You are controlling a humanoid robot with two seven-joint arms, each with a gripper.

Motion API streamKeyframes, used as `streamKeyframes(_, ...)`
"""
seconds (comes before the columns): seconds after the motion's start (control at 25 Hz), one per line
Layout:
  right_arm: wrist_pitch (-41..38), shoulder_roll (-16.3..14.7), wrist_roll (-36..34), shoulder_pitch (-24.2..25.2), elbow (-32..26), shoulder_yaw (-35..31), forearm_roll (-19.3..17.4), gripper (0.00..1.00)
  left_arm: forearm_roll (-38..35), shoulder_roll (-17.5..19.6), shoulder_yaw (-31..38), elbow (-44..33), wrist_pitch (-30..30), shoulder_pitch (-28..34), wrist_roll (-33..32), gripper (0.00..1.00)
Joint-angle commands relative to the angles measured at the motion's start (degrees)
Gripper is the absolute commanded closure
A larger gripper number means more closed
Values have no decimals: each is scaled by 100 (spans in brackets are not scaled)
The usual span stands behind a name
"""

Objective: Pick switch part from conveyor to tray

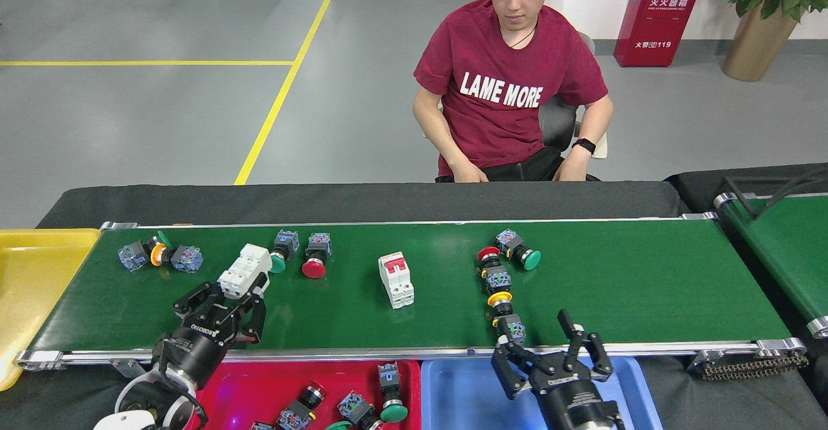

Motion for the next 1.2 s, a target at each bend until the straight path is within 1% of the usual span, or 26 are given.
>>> streamKeyframes(0.0,248,107,8,-288,162,41,7,2,106,129,62,-268,-371,166,20,98)
streamKeyframes(0.04,292,195,25,-490,373,41,7,4,150,146,71,-356,-485,342,20,98)
streamKeyframes(0.08,292,248,69,-666,584,41,7,9,185,164,80,-444,-581,474,20,98)
streamKeyframes(0.16,221,230,254,-912,910,76,-28,35,203,172,89,-549,-643,623,20,97)
streamKeyframes(0.2,213,222,324,-1000,1068,147,-28,43,203,172,89,-567,-643,650,20,97)
streamKeyframes(0.24,195,195,333,-1061,1182,279,-37,45,203,172,89,-567,-643,659,20,97)
streamKeyframes(0.36,125,169,333,-1079,1252,542,-37,43,203,164,194,-567,-643,659,20,97)
streamKeyframes(0.4,107,169,333,-1079,1252,560,-37,45,203,137,273,-575,-643,659,20,97)
streamKeyframes(0.44,72,169,333,-1097,1235,560,-46,53,211,155,343,-567,-643,659,20,97)
streamKeyframes(0.48,2,169,333,-1114,1208,560,-54,65,238,155,423,-575,-643,659,20,97)
streamKeyframes(0.52,-95,169,324,-1149,1208,560,-46,83,238,155,475,-575,-643,659,20,97)
streamKeyframes(0.56,-148,169,333,-1167,1208,560,-46,99,247,172,537,-575,-652,659,20,97)
streamKeyframes(0.68,-244,169,342,-1149,1121,560,-54,99,247,181,660,-575,-669,659,20,97)
streamKeyframes(0.76,-455,116,368,-1079,795,551,-63,99,247,181,669,-584,-669,659,20,97)
streamKeyframes(0.8,-797,-68,377,-912,322,533,-98,99,247,181,677,-602,-669,650,20,97)
streamKeyframes(0.84,-1044,-200,412,-727,22,525,-213,98,247,181,686,-602,-669,650,20,97)
streamKeyframes(0.92,-1817,-551,509,-280,-803,525,-608,98,247,181,686,-619,-669,650,20,97)
streamKeyframes(0.96,-2142,-701,517,-86,-1094,525,-713,96,247,181,686,-637,-669,659,20,97)
streamKeyframes(1.04,-2609,-772,509,143,-1253,533,-740,94,247,172,686,-672,-669,659,20,97)
streamKeyframes(1.12,-2978,-745,517,213,-1244,533,-740,90,255,172,669,-681,-669,659,20,97)
streamKeyframes(1.16,-3048,-710,526,239,-1226,586,-749,81,255,164,660,-690,-669,650,20,97)
